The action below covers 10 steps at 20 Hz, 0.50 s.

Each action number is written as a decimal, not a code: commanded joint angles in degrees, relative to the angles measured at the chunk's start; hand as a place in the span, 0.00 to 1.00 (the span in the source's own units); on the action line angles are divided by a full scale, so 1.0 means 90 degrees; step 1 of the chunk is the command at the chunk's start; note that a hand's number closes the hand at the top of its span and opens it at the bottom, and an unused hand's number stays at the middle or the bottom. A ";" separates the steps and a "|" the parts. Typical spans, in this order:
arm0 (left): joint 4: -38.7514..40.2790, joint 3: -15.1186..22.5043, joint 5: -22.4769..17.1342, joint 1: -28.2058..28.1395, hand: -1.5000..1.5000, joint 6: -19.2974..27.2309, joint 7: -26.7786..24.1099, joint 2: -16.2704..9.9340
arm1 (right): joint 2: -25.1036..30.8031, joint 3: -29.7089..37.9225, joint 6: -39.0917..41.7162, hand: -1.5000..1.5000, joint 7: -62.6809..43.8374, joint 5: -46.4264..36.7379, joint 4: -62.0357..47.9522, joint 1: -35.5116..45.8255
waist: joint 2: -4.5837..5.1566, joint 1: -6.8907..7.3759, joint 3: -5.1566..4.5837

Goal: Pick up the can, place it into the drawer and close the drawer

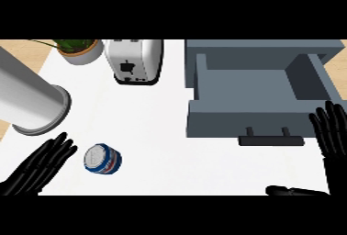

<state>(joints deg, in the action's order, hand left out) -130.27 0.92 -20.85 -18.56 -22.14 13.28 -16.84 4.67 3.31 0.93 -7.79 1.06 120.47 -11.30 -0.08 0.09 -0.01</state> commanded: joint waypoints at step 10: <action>0.1006 -0.0198 0.0573 0.0619 0.00 -0.0255 -0.0015 0.0602 | -0.0024 0.0362 0.0365 0.00 0.0521 0.0096 -0.0368 -0.0135 | 0.0006 -0.0022 0.0000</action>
<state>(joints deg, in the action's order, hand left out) -126.04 -2.53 -20.70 -15.25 -23.41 16.34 -14.39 5.04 6.30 3.79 -4.83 2.51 118.22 -12.12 -0.04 -0.03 0.00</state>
